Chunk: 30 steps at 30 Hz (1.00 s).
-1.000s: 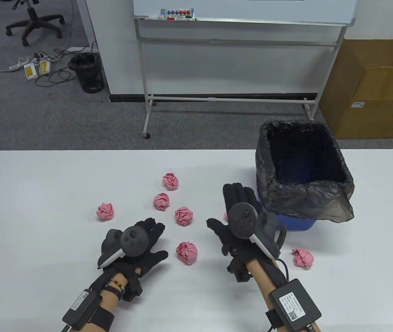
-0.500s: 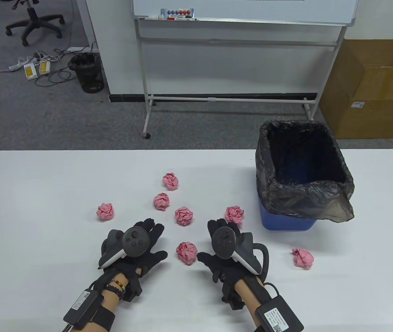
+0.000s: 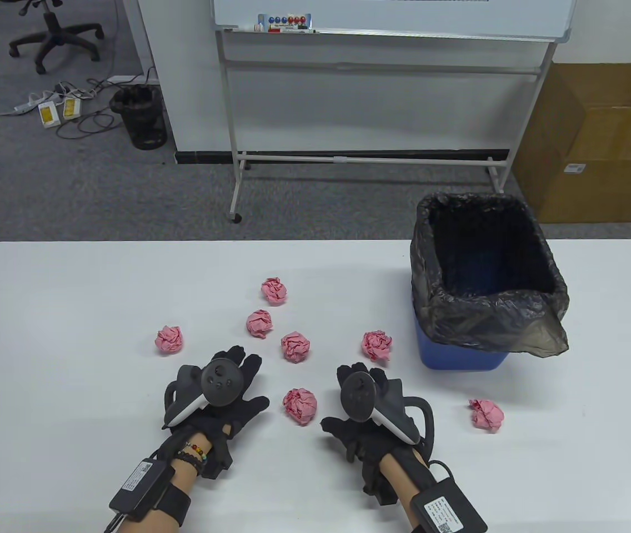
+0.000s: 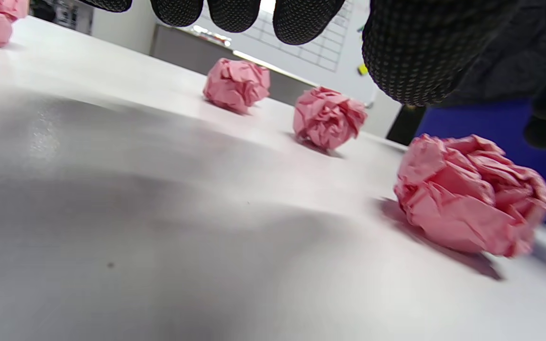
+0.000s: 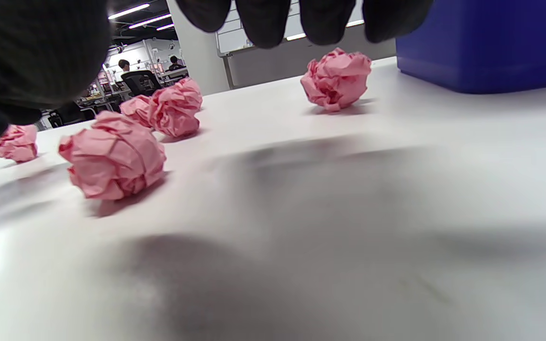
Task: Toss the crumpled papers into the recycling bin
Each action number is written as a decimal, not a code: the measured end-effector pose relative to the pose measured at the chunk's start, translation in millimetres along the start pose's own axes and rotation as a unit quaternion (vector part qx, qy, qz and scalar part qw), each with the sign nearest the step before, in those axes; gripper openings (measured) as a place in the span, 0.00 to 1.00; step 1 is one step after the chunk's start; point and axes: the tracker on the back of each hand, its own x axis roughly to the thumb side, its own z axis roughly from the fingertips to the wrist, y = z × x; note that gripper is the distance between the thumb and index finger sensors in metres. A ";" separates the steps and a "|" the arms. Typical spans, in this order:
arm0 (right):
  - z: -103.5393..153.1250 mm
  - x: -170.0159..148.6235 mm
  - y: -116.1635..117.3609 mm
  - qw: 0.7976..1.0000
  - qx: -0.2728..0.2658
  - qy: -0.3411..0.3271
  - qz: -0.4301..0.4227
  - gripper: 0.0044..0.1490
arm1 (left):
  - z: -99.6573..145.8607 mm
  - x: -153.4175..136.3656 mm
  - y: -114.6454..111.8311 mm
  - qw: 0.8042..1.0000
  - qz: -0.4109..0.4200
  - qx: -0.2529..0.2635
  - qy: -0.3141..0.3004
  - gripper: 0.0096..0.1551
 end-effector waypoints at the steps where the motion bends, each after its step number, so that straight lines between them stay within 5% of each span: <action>1: 0.7 0.1 -0.4 1.000 0.000 -0.002 -0.001 0.63 | -1.2 -1.8 1.1 1.000 0.000 0.005 0.010 0.50; 17: 7.7 0.1 -10.0 1.000 -0.007 -0.015 -0.014 0.63 | -54.4 -62.1 52.0 0.983 -0.017 0.079 0.168 0.50; 30: 6.7 3.2 -4.7 1.000 0.016 -0.016 0.003 0.63 | -79.6 -105.0 60.5 0.959 -0.057 0.050 0.273 0.48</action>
